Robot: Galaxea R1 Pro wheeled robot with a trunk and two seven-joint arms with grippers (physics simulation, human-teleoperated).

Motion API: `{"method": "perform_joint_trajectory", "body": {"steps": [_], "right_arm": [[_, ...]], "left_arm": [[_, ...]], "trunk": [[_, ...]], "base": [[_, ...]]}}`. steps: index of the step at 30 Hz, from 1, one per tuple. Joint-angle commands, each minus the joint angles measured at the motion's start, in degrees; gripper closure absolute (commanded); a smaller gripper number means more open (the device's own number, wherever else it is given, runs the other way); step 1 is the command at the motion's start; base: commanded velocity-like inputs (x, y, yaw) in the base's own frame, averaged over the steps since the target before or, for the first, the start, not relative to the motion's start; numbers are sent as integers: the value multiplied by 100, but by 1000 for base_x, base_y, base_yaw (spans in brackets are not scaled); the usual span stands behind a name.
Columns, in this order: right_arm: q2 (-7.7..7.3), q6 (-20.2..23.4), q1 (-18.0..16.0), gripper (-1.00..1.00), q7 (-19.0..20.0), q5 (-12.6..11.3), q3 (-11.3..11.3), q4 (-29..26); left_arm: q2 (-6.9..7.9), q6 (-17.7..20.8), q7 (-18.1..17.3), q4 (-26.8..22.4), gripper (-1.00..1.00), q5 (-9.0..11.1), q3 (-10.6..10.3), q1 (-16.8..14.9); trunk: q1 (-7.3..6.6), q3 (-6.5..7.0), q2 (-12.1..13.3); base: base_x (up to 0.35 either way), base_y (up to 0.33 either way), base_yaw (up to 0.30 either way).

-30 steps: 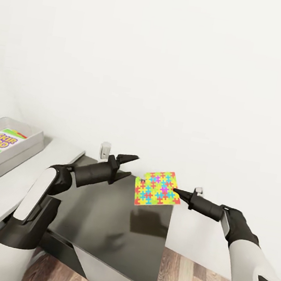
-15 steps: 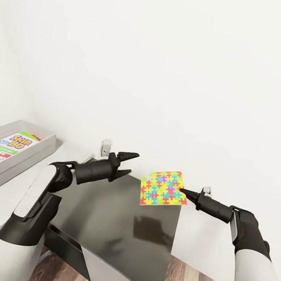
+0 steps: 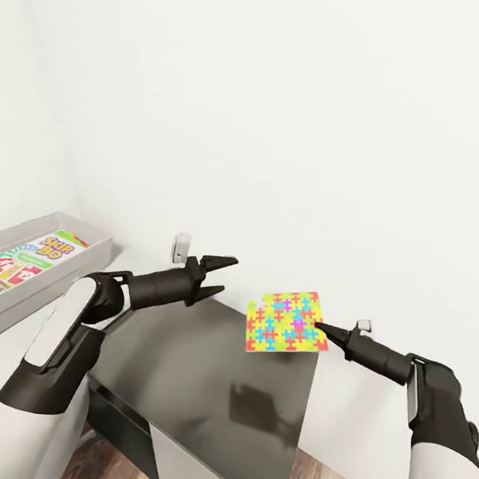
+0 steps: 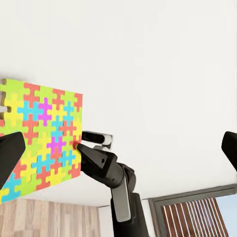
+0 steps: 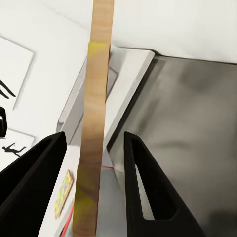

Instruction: Put all the toys in the child's room - the three board games (two on the bed and one on the table), the two jigsaw puzzles on the table, and the tennis ball on the table - inside the toy box on the table in the child's room.

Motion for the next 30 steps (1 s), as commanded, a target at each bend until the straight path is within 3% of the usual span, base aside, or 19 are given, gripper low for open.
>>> {"method": "perform_joint_trajectory", "body": {"steps": [1,5,12,16,18,19,20,22,23,25,26,27,30], "right_arm": [[3,56,11,100,50,65,-10,-37],[3,69,74,100,47,65,-3,-144],[3,82,196,100,52,60,42,-553],[2,156,237,100,48,77,179,-731],[5,160,238,100,27,109,259,-759],[-2,160,222,100,12,123,296,-754],[23,160,176,100,-71,147,347,-746],[80,160,142,100,-260,142,358,-737],[220,160,64,100,-554,126,366,-732],[305,160,6,100,-631,130,368,-730],[381,160,-29,100,-680,132,376,-729],[400,160,-37,100,-692,131,380,-729],[425,160,-48,100,-706,130,379,-728]], "left_arm": [[-3,5,58,-3,-100,55,-1,-32],[-20,3,56,-3,-100,65,1,-150],[46,10,57,-3,-100,76,27,-227],[89,59,50,-3,-100,78,259,-224],[252,165,-34,-3,-100,81,463,-194],[410,303,-199,-3,-100,90,604,-175],[791,598,-1012,-2,-100,114,933,-52],[972,656,-1221,-2,-100,122,1007,-14],[1288,710,-1402,-3,-100,151,1094,93],[1499,728,-1451,-3,-100,226,1224,192],[1635,769,-1591,-3,-100,301,1569,518],[1667,784,-1766,-3,-100,319,1748,686],[1704,806,-2233,-3,-100,336,1988,1024]], "trunk": [[-22,21,38],[-110,128,198],[-110,190,198],[-110,226,198],[-110,244,198],[-110,253,198],[-110,262,198],[-110,281,198],[-132,308,238],[-176,362,318],[-198,389,359],[-220,416,399],[-285,498,519]], "base": [[0,0,103],[0,0,103],[0,0,83],[0,0,24],[0,0,9],[0,0,5],[0,0,1],[0,0,1],[0,0,0],[0,0,0],[0,0,0],[0,0,0],[0,0,0]]}}
